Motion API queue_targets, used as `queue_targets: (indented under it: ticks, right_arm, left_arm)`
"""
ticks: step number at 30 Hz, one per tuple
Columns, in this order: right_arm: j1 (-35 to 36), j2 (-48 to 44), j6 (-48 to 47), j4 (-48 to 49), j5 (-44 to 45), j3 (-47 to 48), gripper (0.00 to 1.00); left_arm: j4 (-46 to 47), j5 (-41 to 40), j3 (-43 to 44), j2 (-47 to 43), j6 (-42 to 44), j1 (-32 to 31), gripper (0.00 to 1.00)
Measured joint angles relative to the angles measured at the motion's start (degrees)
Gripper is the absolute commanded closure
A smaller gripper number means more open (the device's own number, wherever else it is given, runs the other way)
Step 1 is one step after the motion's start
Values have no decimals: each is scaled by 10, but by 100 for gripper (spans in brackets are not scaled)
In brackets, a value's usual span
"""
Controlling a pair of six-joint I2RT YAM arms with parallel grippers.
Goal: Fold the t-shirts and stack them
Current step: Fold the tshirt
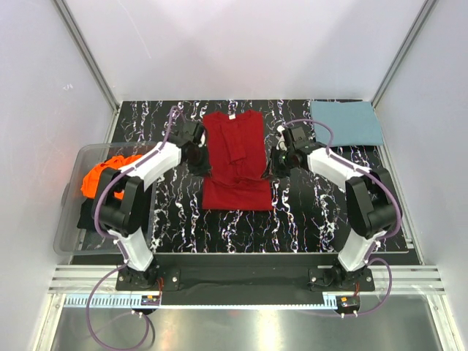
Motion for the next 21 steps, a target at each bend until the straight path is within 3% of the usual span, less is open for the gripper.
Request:
queue_targets:
  ticks: [21]
  right_arm:
    - [-69, 154, -37, -21, -91, 185, 96]
  left_arm:
    - [-31, 48, 174, 149, 21, 82, 100]
